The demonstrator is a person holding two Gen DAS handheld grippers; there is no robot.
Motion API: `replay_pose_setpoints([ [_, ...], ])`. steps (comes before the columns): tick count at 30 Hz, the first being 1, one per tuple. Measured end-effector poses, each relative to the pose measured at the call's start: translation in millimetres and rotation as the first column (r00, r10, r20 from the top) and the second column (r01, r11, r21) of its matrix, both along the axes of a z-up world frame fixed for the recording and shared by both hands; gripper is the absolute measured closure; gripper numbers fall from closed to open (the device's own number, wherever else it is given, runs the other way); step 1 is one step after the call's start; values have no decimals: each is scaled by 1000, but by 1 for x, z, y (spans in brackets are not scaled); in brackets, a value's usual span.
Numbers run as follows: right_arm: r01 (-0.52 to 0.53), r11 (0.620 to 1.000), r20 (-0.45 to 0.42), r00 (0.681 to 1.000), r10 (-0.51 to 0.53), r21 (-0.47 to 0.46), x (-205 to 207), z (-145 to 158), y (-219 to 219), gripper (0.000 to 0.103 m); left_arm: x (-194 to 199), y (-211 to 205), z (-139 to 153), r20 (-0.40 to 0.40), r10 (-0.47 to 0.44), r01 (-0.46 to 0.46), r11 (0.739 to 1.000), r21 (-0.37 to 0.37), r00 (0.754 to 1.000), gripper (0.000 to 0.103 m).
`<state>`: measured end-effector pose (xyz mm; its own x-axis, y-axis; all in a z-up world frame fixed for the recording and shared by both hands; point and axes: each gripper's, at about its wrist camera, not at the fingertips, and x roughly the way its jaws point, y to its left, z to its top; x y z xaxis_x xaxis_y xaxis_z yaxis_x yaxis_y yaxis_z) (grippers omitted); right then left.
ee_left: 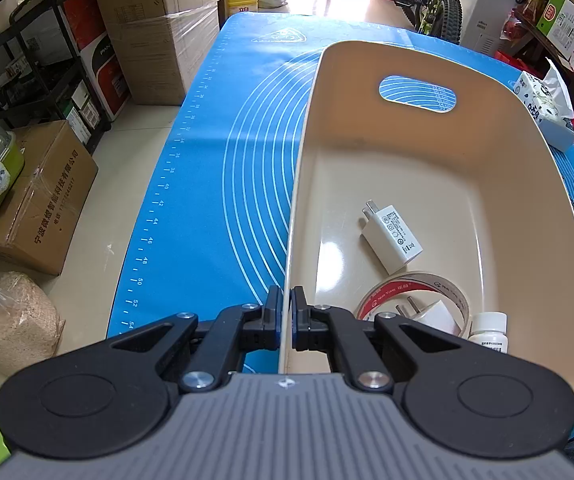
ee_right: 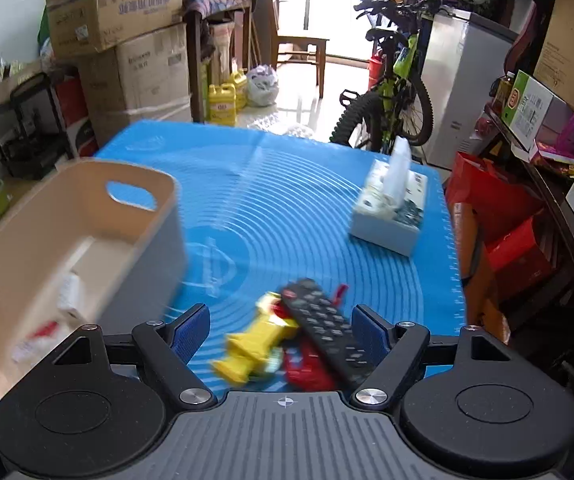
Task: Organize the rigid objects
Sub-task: 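Move the right gripper to the black TV remote and grasp it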
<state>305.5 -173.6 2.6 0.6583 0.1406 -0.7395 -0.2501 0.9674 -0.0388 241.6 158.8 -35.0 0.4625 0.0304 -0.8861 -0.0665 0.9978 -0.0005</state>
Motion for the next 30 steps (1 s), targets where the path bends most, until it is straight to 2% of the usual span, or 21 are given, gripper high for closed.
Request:
replay_pose_setpoints([
  [5,-48,999,-74,996,49,10,23,-25,-35,22,0,1,0,-1,0,0,1000,1,1000,97],
  [10,-133,988,-122,985,123,-77,42,-45,-41,22,0,1,0,-1,0,0,1000,2,1000,97],
  [17,-215,976,-186,961,204,-38,60,-71,-59,22,-1,0,-1,-4,0,0,1000,8,1000,97],
  [27,-265,964,-252,932,261,20,85,-99,-64,25,1,-4,0,-11,5,-5,1000,19,1000,96],
  [30,-265,963,-237,934,267,39,88,-102,-66,26,2,-5,0,-13,4,-3,1000,26,1000,96],
])
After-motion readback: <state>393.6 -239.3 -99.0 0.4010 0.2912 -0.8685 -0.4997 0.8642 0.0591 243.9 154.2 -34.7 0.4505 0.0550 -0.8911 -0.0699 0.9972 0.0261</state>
